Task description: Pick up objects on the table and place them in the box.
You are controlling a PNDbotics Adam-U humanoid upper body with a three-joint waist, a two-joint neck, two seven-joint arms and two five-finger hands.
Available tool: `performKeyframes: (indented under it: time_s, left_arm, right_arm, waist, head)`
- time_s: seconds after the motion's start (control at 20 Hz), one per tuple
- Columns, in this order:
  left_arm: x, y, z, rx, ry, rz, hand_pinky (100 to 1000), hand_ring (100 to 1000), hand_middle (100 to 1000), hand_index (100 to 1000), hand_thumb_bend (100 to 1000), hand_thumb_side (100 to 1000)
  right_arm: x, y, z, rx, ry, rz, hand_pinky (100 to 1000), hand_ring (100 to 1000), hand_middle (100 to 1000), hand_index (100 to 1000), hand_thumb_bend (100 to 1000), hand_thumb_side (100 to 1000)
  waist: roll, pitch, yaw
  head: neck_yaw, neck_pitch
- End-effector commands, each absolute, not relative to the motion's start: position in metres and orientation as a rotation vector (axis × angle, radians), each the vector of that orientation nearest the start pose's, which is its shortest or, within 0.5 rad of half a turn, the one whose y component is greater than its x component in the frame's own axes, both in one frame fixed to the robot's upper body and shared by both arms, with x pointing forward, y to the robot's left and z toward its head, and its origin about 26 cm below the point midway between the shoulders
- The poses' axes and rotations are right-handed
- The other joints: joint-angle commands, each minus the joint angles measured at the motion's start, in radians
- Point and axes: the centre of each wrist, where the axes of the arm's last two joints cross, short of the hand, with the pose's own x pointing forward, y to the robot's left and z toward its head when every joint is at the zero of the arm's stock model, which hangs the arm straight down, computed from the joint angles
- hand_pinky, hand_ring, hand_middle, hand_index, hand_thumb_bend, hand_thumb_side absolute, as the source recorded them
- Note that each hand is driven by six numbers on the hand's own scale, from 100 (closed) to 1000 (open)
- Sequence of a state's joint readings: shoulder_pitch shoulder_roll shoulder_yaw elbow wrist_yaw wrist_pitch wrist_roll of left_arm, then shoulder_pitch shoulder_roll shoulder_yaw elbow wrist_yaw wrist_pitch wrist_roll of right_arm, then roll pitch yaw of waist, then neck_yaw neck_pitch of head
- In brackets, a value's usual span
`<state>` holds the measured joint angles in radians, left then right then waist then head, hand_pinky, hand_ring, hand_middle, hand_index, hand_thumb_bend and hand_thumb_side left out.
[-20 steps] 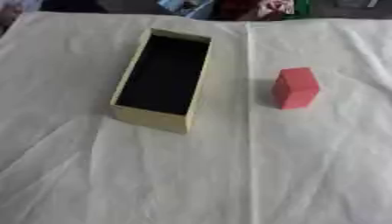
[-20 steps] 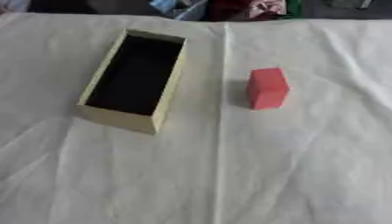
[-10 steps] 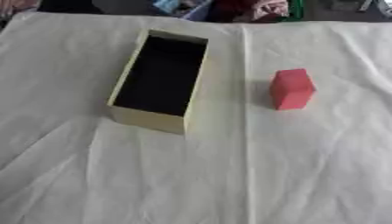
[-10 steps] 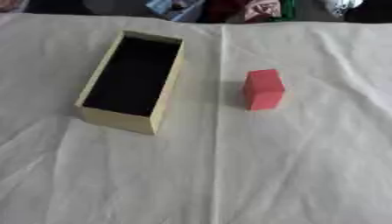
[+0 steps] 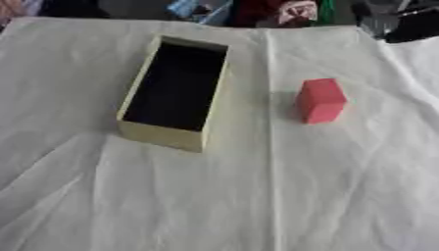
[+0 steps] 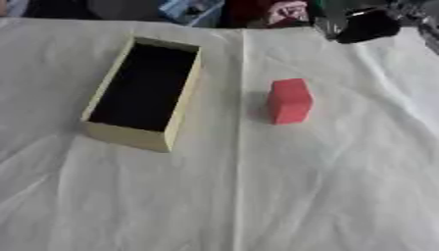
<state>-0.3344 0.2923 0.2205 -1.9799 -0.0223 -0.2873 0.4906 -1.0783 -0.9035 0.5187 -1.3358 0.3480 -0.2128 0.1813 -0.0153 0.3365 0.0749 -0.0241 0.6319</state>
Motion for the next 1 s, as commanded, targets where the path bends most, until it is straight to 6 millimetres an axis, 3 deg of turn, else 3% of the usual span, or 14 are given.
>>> performKeyframes:
  time_s: [0.05,0.3,0.45,0.55,1.0]
  left_arm:
    - [0.297,0.311,0.228,-0.689,3.433,-0.492,569,540,518,662,213,100]
    - [0.297,0.311,0.227,-0.688,3.435,-0.497,569,540,518,662,212,100]
    - [0.297,0.31,0.226,-0.687,3.436,-0.501,569,540,518,662,212,100]
    - [0.297,0.31,0.226,-0.685,3.437,-0.503,569,540,518,662,212,100]
    - [0.297,0.31,0.226,-0.679,3.439,-0.508,569,539,516,662,212,100]
  right_arm:
    - [0.426,-0.286,0.348,1.357,2.485,-2.222,839,874,897,920,143,443]
    - [0.446,-0.284,0.344,1.346,2.378,-2.358,848,880,902,933,250,421]
    - [0.458,-0.285,0.34,1.334,2.298,-2.462,855,889,908,944,445,334]
    - [0.464,-0.285,0.336,1.323,2.236,-2.532,858,894,908,942,522,294]
    - [0.477,-0.292,0.319,1.199,1.966,-2.796,883,910,917,966,506,188]
  waist:
    - [-0.007,-0.04,-0.003]
    - [-0.003,-0.041,-0.005]
    - [-0.002,-0.041,-0.005]
    - [0.0,-0.041,-0.006]
    - [0.007,-0.039,-0.005]
  head:
    - [0.003,0.005]
    - [0.002,0.006]
    - [0.002,0.007]
    - [0.003,0.007]
    - [0.002,0.005]
